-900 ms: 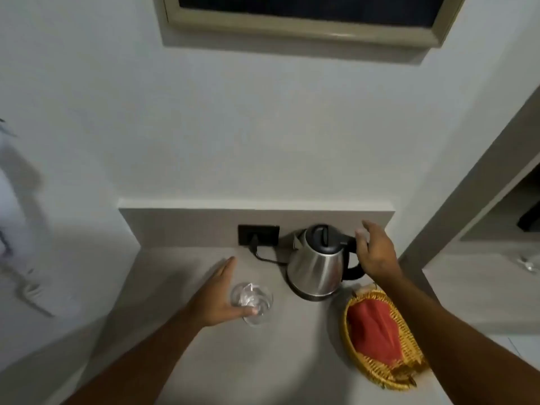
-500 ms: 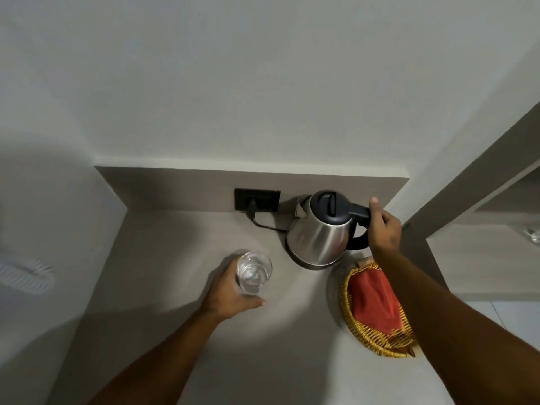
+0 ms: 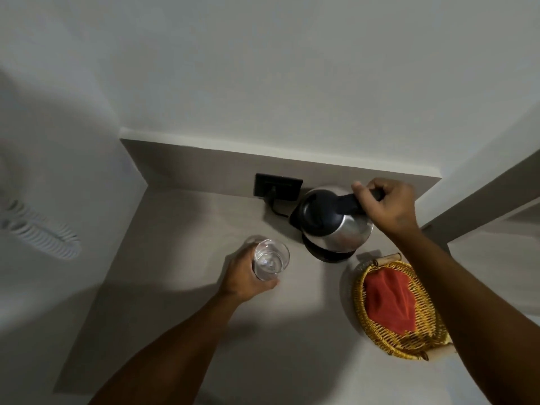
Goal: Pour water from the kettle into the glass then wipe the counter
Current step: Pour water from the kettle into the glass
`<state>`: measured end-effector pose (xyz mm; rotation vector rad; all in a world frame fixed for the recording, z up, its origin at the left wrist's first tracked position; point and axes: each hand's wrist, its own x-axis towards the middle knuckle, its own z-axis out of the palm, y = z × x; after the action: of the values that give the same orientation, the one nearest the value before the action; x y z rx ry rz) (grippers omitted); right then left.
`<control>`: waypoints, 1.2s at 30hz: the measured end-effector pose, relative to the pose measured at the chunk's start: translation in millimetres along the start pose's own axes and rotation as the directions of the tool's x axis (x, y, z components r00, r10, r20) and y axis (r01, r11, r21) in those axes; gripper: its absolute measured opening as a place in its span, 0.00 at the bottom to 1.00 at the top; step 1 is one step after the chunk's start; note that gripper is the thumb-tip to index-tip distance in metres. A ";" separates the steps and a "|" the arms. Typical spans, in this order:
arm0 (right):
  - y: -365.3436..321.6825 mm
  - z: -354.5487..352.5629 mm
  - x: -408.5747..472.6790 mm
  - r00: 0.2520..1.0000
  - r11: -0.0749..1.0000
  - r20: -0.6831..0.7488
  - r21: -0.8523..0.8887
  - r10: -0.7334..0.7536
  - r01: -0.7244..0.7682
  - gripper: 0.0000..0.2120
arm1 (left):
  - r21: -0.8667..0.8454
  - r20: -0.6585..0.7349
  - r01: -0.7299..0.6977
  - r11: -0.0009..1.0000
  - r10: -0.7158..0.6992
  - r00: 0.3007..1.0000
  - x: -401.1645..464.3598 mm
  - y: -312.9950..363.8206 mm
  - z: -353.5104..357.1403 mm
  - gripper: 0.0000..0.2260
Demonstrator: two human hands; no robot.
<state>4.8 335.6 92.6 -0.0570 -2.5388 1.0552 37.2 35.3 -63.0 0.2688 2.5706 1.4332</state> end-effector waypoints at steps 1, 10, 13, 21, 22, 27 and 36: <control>-11.4 0.0 1.8 0.996 0.996 0.058 -0.043 -0.071 0.074 0.21 | 0.005 0.002 0.002 1.000 -0.002 1.000 0.1 0.0 -0.1 0.39; -84.9 25.9 -5.7 0.872 0.774 0.334 -0.417 -0.358 0.477 0.23 | 0.060 0.008 -0.010 0.998 0.010 1.000 0.2 -0.8 -0.6 0.34; -96.2 33.2 -7.5 0.813 0.658 0.396 -0.481 -0.427 0.580 0.24 | 0.100 0.012 -0.016 0.995 0.015 1.000 0.8 -0.2 0.3 0.33; -121.4 34.5 -4.8 0.701 0.505 0.477 -0.486 -0.530 0.713 0.25 | 0.164 0.020 -0.021 0.986 0.018 1.000 0.3 0.4 0.6 0.38; -124.4 34.0 -4.7 0.684 0.484 0.492 -0.484 -0.538 0.729 0.25 | 0.166 0.024 -0.018 0.986 0.014 1.000 0.2 0.7 0.6 0.37; -135.2 30.6 -7.2 0.628 0.435 0.521 -0.455 -0.578 0.777 0.24 | 0.162 0.024 -0.015 0.987 0.012 1.000 -0.5 1.1 0.7 0.38; -154.5 23.3 -8.6 0.575 0.378 0.508 -0.443 -0.641 0.813 0.24 | 0.182 0.029 -0.021 0.983 0.016 0.999 -0.6 2.0 -1.2 0.39</control>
<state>21.1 207.7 181.3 1.0214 -2.5209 -0.2276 37.6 35.2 -60.6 0.3366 2.6869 1.1911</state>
